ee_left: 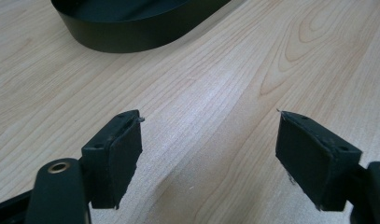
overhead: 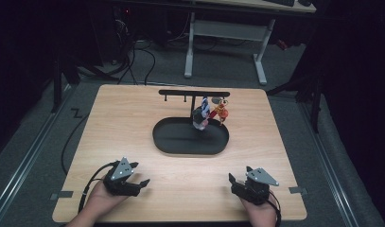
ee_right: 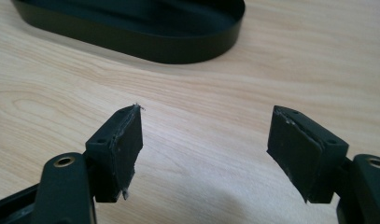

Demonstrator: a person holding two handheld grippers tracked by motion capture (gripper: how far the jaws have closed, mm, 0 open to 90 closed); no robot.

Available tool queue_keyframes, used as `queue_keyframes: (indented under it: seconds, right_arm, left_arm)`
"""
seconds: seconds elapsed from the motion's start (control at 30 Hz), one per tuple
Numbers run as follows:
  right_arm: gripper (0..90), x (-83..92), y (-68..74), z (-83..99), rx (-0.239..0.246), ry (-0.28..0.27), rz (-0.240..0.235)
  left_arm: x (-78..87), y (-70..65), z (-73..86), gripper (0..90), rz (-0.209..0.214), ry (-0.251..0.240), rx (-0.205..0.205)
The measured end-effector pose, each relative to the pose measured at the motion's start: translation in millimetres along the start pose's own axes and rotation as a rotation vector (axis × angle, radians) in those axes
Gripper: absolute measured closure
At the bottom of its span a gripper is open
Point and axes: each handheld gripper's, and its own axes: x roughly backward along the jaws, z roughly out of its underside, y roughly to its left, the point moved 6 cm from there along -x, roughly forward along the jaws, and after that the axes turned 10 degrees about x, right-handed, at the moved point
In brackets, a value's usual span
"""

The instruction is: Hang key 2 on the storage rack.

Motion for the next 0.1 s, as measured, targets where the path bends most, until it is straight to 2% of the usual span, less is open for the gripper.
queue_keyframes:
  seconds: [0.07,0.1]
  right_arm:
    - [25.9,-1.8,-2.0,2.7,-0.036,-0.001,-0.018]
    - [25.9,-3.5,-2.9,4.1,-0.033,0.003,-0.016]
  left_arm:
    - [0.5,0.3,-0.7,22.9,-0.003,-0.003,0.004]
    - [0.8,0.3,-0.9,22.8,-0.005,-0.005,0.002]
